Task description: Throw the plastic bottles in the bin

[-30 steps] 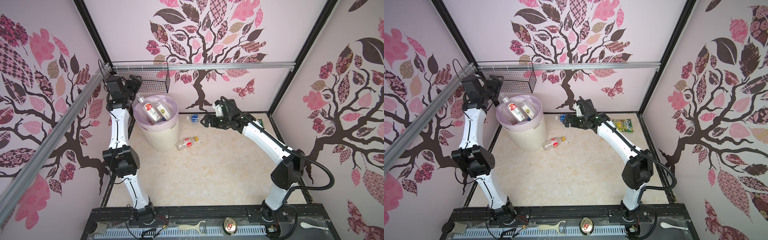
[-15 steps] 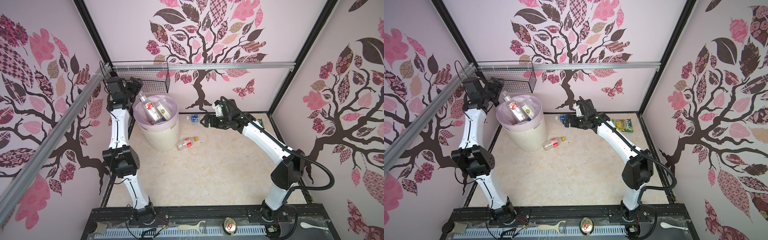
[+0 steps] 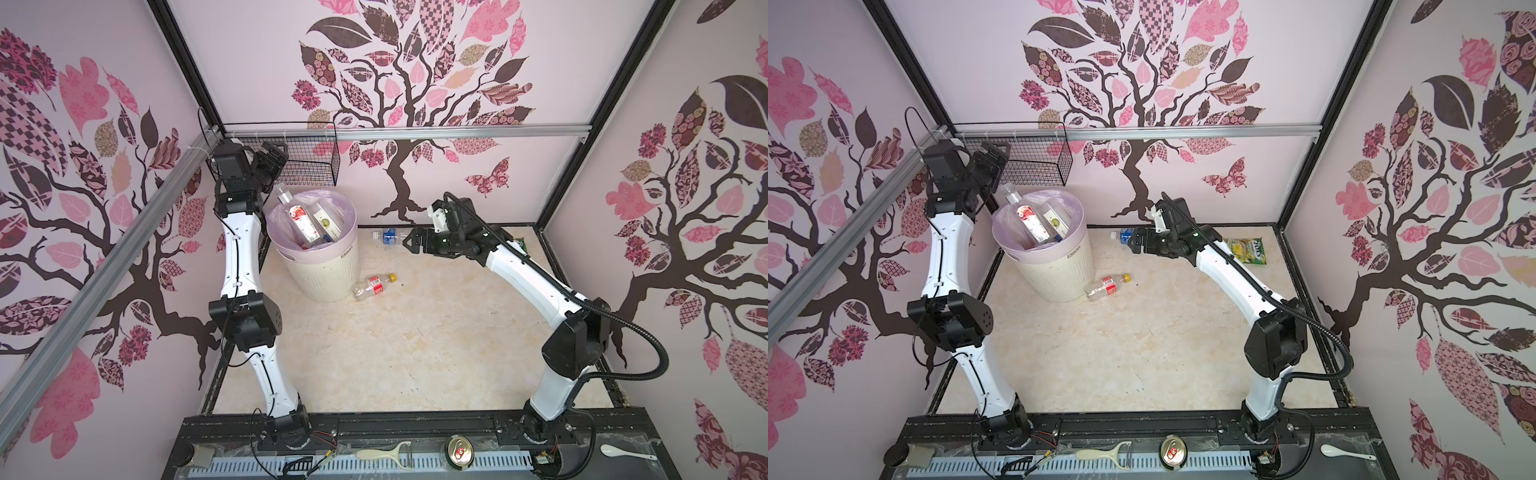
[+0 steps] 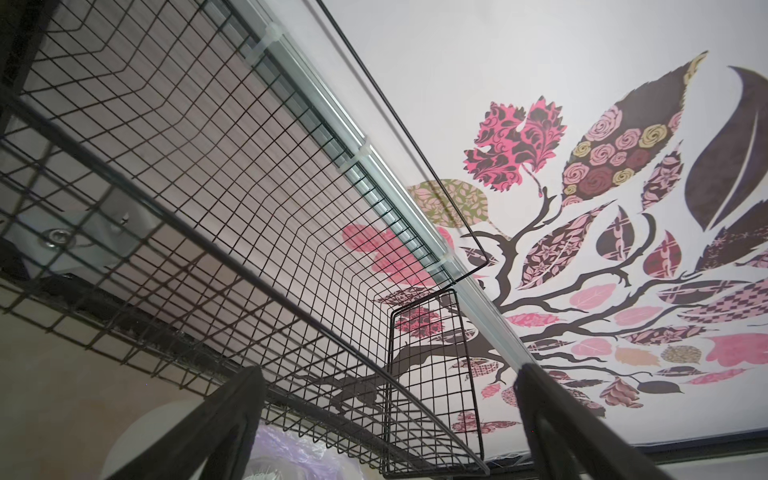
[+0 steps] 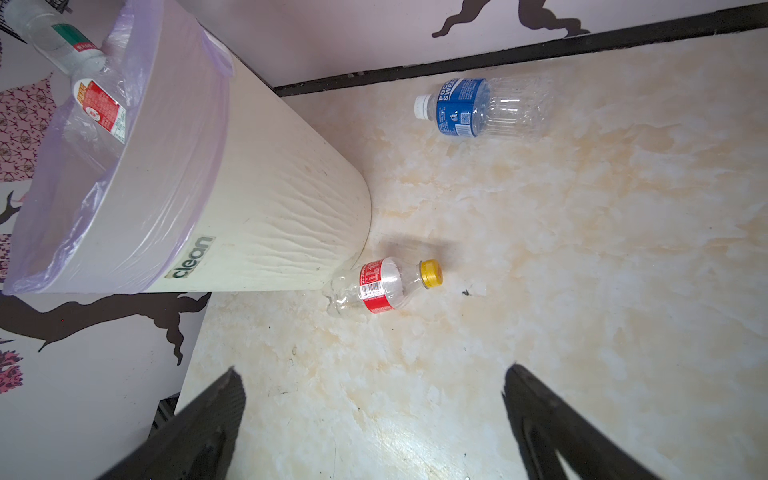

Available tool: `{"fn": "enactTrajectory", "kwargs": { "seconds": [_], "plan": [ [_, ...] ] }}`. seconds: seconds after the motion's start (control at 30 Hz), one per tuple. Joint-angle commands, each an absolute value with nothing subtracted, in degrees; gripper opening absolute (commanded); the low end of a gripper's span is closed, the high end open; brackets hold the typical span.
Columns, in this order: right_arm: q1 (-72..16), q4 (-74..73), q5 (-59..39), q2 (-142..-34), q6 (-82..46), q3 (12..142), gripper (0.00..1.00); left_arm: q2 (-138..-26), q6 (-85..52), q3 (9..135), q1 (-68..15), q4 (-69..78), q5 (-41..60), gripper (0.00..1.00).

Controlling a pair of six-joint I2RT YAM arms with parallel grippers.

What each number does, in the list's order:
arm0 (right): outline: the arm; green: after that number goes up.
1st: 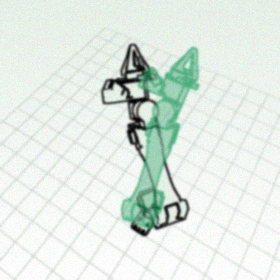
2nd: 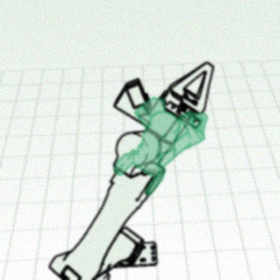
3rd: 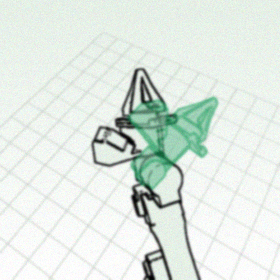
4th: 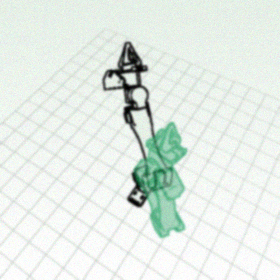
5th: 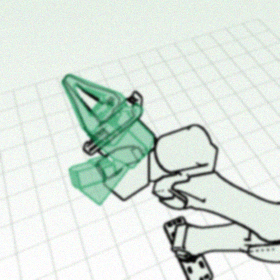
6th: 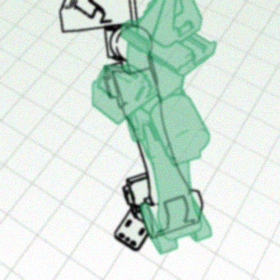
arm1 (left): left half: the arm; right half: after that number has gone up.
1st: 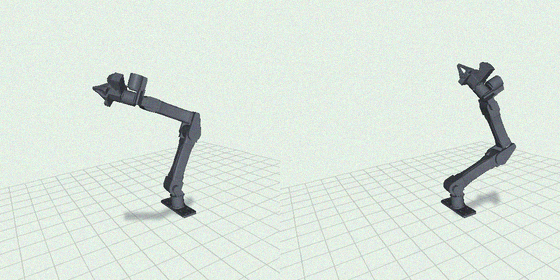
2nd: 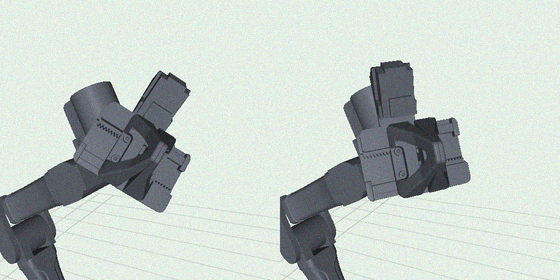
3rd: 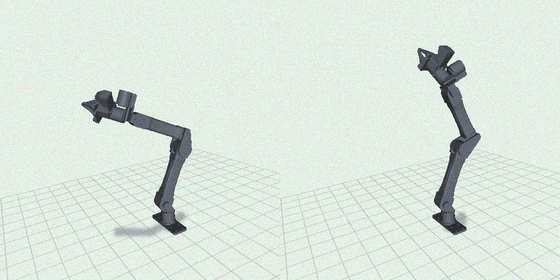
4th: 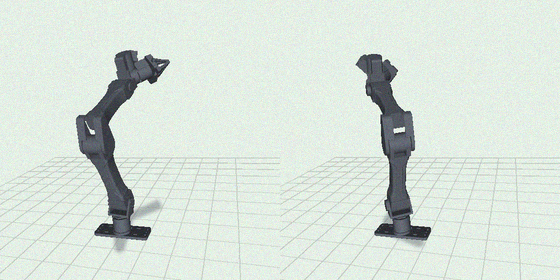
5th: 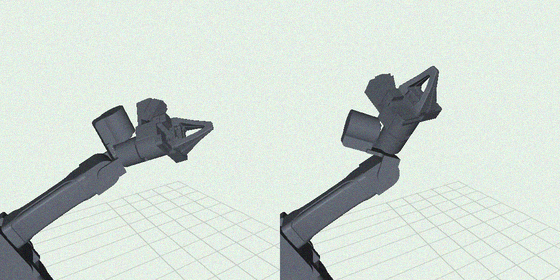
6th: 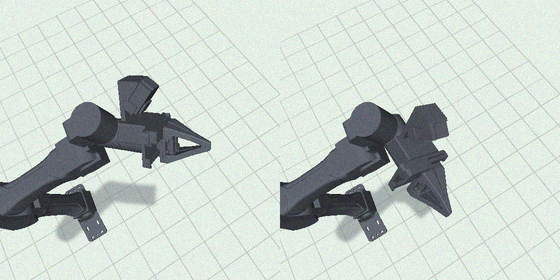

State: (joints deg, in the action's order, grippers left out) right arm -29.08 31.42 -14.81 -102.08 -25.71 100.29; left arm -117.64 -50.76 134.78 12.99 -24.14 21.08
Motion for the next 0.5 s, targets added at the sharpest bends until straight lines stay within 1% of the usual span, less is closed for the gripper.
{"fn": "enactTrajectory", "kwargs": {
  "seconds": [0.0,0.33,0.47],
  "plan": [
    [-28.60,31.38,-14.61,-99.76,-25.73,100.16,1.00,-118.27,-50.10,132.74,12.57,-23.39,21.09,0.98],
    [-28.33,31.09,-14.77,-100.02,-25.93,100.01,1.00,-116.86,-48.18,128.26,10.42,-27.01,19.63,0.98],
    [-28.24,31.12,-14.97,-100.19,-26.01,100.62,1.00,-113.52,-48.59,121.93,10.34,-26.42,17.23,0.98]
  ]
}}
